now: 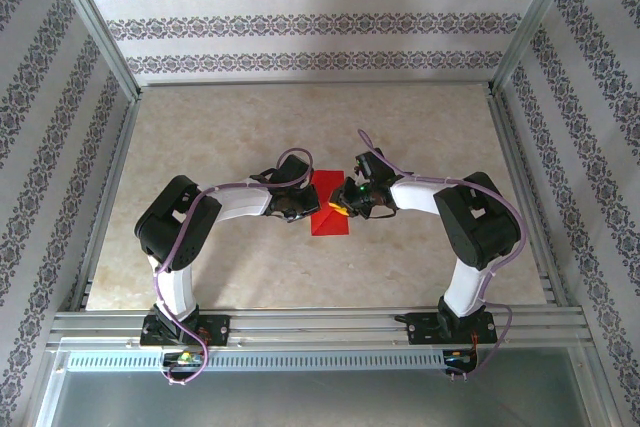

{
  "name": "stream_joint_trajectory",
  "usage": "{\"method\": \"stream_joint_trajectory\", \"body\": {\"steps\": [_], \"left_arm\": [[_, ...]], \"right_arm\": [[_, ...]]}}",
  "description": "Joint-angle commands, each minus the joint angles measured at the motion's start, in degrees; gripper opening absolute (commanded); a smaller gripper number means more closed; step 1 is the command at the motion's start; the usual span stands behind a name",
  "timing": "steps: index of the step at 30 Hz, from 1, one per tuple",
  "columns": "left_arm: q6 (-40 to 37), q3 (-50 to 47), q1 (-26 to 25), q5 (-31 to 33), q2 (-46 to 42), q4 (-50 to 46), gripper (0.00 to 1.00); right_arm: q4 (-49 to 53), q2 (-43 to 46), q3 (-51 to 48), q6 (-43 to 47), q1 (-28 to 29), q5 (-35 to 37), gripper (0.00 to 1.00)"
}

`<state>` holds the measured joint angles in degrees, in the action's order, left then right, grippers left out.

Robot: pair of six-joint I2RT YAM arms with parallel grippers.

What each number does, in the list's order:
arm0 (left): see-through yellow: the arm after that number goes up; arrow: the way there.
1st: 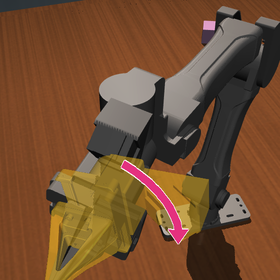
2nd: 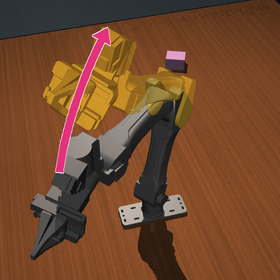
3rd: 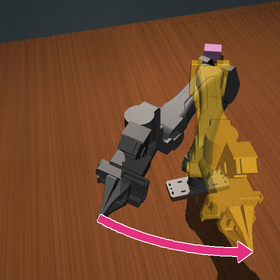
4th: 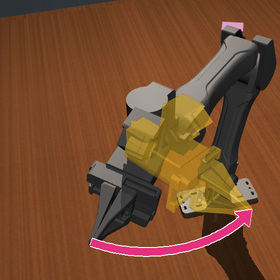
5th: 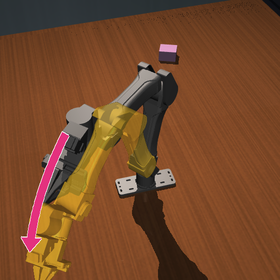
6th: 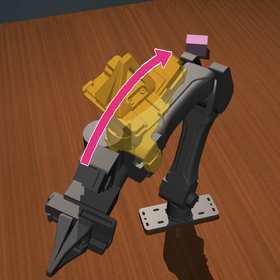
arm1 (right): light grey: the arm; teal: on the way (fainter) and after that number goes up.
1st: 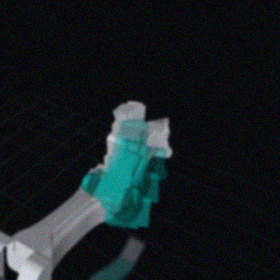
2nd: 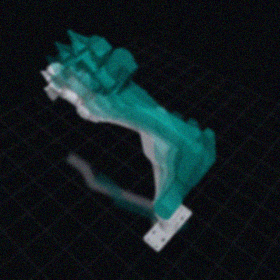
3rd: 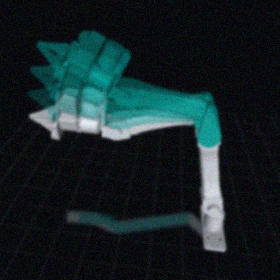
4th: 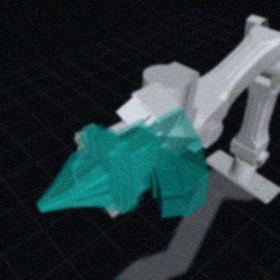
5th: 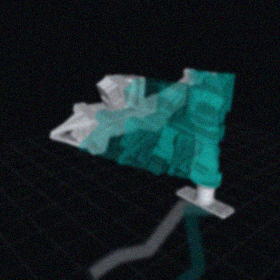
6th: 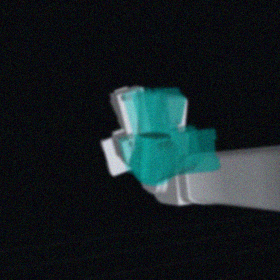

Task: Fold a paper plane with a square sheet of paper (pick it up from the middle)
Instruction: Pick up the paper from the center of the table.

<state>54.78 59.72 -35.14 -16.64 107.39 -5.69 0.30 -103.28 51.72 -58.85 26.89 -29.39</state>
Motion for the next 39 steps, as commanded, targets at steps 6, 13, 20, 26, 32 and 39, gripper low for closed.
{"method": "stream_joint_trajectory", "body": {"steps": [6,13,20,26,32,39], "left_arm": [[1.7,-1.0,0.5,1.2,1.1,-3.4,0.07],[2.6,-0.7,0.5,1.0,0.7,-3.4,0.05],[3.0,-0.1,1.8,-0.9,-2.6,-3.2,0.06],[3.1,-3.9,6.1,-3.7,-12.3,-1.2,0.24],[3.8,-9.8,9.3,-10.9,-20.1,6.8,0.5],[12.7,-15.5,9.1,-18.8,-20.9,27.4,0.82]], "right_arm": [[-4.4,-0.6,-2.2,-1.4,1.1,-1.7,0.22],[-5.8,-1.0,-2.7,-1.1,1.1,-2.2,0.18],[-6.7,0.0,-3.3,0.4,0.9,-1.9,0.09],[-9.7,4.2,-3.7,3.1,-1.2,-2.4,0.08],[-12.2,8.5,-1.7,5.9,-4.3,-9.7,0.09],[-16.6,11.6,-0.6,2.4,-6.7,-18.2,0.09]]}}
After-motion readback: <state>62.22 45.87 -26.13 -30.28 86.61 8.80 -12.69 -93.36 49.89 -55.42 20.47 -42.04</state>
